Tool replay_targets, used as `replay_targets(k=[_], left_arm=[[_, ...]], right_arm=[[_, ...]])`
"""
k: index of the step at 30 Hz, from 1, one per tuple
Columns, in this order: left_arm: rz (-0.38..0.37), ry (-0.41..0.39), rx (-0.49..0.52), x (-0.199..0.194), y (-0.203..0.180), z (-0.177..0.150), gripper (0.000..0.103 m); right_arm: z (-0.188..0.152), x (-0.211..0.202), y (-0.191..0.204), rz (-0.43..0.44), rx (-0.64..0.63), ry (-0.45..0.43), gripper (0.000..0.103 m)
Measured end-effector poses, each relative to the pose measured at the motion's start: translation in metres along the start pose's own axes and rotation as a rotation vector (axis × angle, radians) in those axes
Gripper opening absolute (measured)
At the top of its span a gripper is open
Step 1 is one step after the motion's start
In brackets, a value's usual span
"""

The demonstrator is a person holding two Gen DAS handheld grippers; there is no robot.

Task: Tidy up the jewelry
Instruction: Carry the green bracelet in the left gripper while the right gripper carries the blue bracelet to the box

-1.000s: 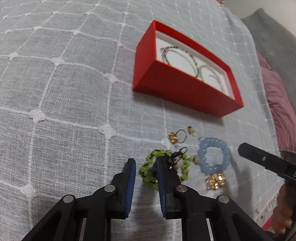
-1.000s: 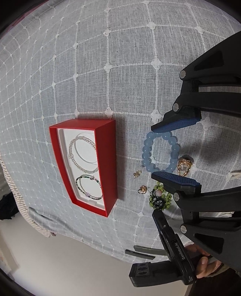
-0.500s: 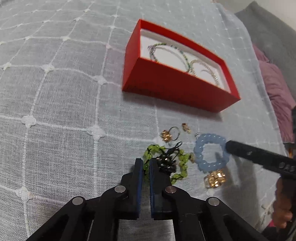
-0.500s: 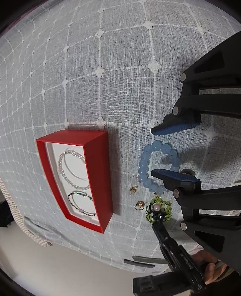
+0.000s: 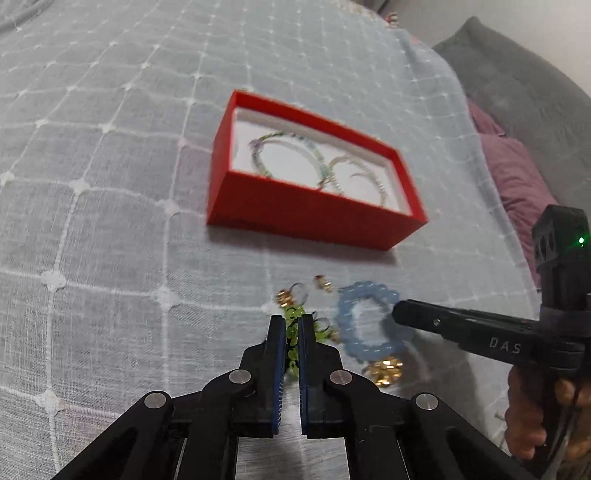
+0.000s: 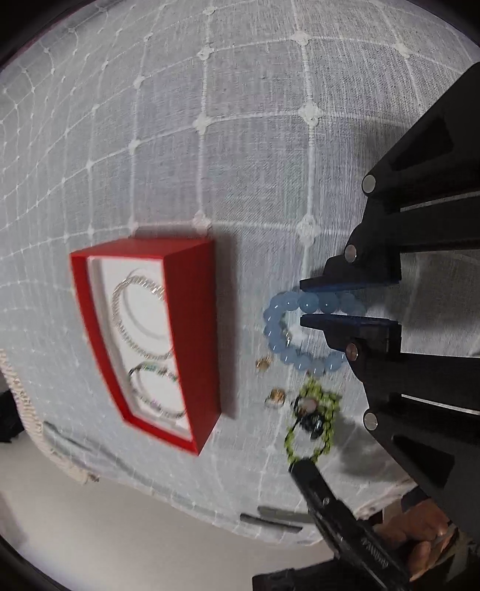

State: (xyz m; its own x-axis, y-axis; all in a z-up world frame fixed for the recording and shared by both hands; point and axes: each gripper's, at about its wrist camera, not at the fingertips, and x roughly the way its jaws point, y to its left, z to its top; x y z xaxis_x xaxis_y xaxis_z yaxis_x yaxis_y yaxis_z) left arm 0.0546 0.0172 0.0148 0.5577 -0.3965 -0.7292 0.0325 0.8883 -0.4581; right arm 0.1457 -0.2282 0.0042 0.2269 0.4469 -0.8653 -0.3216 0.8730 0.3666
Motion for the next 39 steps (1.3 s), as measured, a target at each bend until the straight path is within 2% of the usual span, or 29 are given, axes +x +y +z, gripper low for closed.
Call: replay_targets(k=[7, 13, 28, 39], left_arm=[[-0.091, -0.051, 0.024, -0.016, -0.015, 0.007, 0.001], [-0.121, -0.073, 0.03, -0.024, -0.021, 0.012, 0.001], [-0.105, -0.115, 0.028, -0.031, -0.033, 0.034, 0.001], [-0.096, -0.118, 0.018, -0.032, -0.036, 0.058, 0.001]], right_arm=[[0.004, -0.027, 0.018, 0.085, -0.051, -0.092, 0.012], [0.005, -0.041, 0.027, 0.113, -0.085, -0.143, 0.012], [0.014, -0.065, 0.032, 0.129, -0.109, -0.23, 0.012], [0.025, -0.079, 0.033, 0.152, -0.106, -0.273, 0.012]])
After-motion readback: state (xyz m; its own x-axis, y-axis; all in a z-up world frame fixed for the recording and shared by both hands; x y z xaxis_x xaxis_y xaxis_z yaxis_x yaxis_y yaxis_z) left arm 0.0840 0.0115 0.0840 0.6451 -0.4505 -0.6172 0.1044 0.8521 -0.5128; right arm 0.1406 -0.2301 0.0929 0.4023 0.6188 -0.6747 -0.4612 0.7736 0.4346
